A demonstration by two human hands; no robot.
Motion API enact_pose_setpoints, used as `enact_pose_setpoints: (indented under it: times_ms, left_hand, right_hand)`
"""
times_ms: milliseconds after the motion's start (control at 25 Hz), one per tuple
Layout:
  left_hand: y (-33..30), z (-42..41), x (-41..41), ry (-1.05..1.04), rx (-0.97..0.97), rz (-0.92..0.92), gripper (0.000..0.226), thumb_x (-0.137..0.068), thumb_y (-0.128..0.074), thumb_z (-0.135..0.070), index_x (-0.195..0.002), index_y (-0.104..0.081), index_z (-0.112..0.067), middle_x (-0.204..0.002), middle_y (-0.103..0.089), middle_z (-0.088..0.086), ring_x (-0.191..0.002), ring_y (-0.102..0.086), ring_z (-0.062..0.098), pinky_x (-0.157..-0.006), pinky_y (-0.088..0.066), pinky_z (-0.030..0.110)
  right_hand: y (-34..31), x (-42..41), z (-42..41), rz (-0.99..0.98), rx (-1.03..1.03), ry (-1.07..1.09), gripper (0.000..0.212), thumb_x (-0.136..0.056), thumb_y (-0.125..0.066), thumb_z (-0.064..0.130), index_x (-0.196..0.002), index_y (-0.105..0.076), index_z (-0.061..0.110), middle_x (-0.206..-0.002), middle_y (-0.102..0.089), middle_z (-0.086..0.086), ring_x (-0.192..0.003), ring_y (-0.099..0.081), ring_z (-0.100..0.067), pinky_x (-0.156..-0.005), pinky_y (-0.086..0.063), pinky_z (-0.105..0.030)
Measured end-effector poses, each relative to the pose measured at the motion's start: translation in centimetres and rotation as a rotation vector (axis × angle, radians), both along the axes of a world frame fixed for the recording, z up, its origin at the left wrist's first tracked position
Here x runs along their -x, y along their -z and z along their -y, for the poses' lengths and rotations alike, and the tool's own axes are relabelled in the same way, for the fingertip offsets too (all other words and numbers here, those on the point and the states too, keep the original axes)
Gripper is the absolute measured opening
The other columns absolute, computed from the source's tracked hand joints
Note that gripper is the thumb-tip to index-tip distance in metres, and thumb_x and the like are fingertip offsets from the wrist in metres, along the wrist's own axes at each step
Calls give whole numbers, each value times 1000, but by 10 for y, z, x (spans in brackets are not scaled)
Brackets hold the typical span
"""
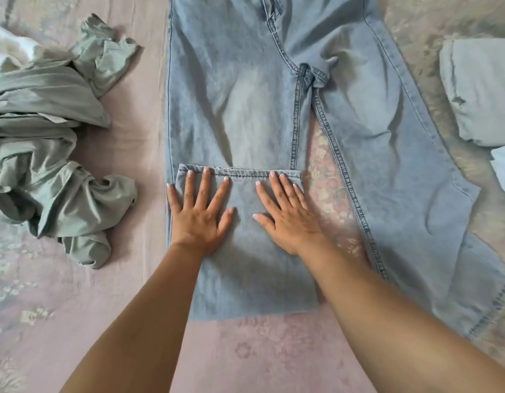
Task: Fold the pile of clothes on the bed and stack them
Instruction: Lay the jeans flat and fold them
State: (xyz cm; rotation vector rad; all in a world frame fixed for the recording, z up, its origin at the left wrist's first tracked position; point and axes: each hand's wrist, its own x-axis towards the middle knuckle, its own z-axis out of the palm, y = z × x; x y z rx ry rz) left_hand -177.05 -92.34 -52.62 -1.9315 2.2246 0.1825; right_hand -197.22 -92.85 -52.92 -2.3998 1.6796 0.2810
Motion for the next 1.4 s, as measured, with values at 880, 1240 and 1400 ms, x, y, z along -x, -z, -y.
enact_pose_setpoints:
  times_ms: [880,1240,1400]
  left_hand:
    - [-19,-215,369,262,-34,-368,79,-75,-35,-5,-149,-10,-1,-158,-12,13,-141,-25,28,-111,-20,43]
    - [-87,-230,348,334,123,-346,44,-101,-6,-4,-108,-49,-3,-96,-72,16,-87,-71,30,-74,-59,41]
    - [-127,-235,350,352,136,-418,47,-98,-6,2,-117,-49,0,-102,-72,14,-91,-71,25,-74,-59,36]
  right_hand:
    - [-55,429,-121,-174,-172,-366,101,-47,-89,26,-137,-45,11,-138,-51,-17,-126,-47,-33,-102,-25,-46]
    - [-117,441,-146,15,10,-760,30,-73,-67,42,-90,-60,18,-101,-66,-3,-101,-62,-23,-81,-55,-40]
    - [-148,450,-173,259,94,-509,10,-80,-49,24,-83,-46,15,-78,-60,-1,-76,-60,-22,-63,-52,-31]
